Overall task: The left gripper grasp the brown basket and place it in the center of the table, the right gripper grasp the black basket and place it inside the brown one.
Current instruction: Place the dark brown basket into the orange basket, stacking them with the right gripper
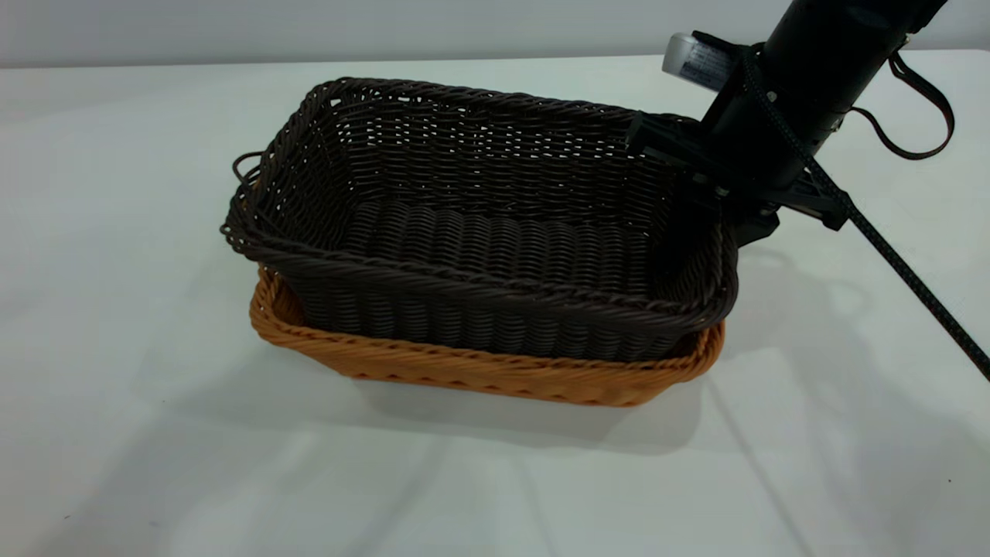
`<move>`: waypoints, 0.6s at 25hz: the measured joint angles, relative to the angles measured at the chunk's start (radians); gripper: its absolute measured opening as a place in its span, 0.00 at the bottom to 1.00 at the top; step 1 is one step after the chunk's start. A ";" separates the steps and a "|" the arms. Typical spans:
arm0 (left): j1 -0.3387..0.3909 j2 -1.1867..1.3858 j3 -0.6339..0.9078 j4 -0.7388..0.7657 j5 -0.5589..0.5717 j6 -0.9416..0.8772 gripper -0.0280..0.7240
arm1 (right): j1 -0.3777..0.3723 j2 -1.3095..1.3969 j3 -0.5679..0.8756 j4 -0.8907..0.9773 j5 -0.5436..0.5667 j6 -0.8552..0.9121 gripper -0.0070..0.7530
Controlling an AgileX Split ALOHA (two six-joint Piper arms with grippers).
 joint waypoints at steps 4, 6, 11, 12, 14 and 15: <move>0.000 0.000 0.000 0.000 0.007 -0.001 0.62 | 0.000 0.004 -0.043 -0.116 0.007 -0.040 0.13; 0.000 0.000 0.000 0.000 0.008 -0.001 0.62 | 0.000 0.004 -0.078 -0.189 0.017 -0.040 0.13; 0.000 0.000 0.000 0.000 0.016 -0.003 0.62 | 0.000 0.004 -0.123 -0.282 0.043 0.010 0.21; 0.000 0.000 0.000 0.000 0.017 -0.004 0.62 | 0.000 0.004 -0.123 -0.282 0.047 0.015 0.24; 0.000 0.000 0.000 0.000 0.022 -0.004 0.62 | 0.001 0.004 -0.126 -0.282 0.060 0.017 0.34; 0.000 0.000 0.000 0.000 0.024 -0.004 0.62 | 0.001 0.004 -0.127 -0.282 0.066 0.014 0.40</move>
